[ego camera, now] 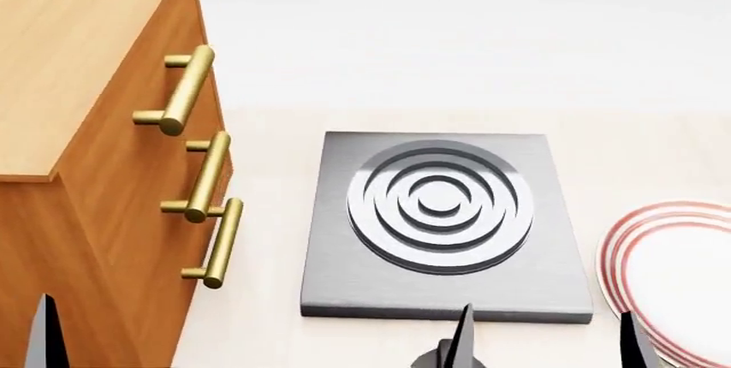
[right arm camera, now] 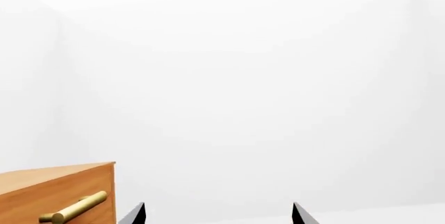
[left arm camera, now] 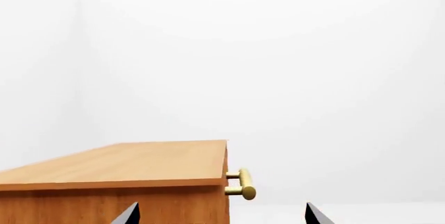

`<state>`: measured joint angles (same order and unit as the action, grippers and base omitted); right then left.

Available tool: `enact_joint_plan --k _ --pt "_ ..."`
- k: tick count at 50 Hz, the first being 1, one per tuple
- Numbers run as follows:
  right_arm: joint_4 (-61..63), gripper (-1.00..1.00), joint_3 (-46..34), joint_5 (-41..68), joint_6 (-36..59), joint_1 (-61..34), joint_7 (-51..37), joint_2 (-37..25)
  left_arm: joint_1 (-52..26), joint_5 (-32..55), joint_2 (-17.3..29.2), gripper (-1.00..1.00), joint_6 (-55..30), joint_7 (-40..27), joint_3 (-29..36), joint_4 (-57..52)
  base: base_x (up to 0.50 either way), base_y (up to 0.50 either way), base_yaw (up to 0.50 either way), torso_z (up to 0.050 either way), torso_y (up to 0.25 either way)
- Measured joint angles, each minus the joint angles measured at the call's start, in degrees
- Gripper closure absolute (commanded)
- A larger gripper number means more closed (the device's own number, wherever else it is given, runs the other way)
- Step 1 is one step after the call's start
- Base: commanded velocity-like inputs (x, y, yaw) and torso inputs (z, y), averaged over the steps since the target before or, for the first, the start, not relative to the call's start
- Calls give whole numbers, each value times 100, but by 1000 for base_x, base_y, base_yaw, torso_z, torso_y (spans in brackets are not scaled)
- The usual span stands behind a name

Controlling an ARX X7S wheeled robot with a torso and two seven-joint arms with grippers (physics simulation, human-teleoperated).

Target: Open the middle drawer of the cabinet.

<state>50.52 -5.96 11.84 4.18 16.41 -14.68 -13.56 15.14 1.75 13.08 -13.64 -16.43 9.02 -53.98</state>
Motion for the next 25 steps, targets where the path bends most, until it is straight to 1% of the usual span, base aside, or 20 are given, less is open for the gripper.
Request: enact_joint_plan --k 16,18,19,21,23,25 --pt "-35 -100 -24 15 -54 1 -61 -60 -21 16 51 -100 -20 -60 42 -6 0 0 0 50 0" --pt "-45 -100 -28 23 -62 -1 -66 -66 -156 -84 76 -100 -267 -39 83 -99 0 0 0 0 0" --pt "-54 -100 -33 27 -68 -3 -66 -68 -286 -212 41 -100 -450 53 110 -146 0 0 0 0 0" --pt "-71 -100 -47 30 -75 -8 -67 -72 -660 -674 -162 -100 -855 447 254 -220 0 0 0 0 0" --pt "-77 -100 -54 40 -78 -10 -70 -79 -1131 -1359 -330 -100 -1232 965 551 -248 0 0 0 0 0" --pt "-83 -100 -51 68 -85 -13 -71 -88 -1653 -2232 -474 -100 -1493 1513 902 -169 0 0 0 0 0"
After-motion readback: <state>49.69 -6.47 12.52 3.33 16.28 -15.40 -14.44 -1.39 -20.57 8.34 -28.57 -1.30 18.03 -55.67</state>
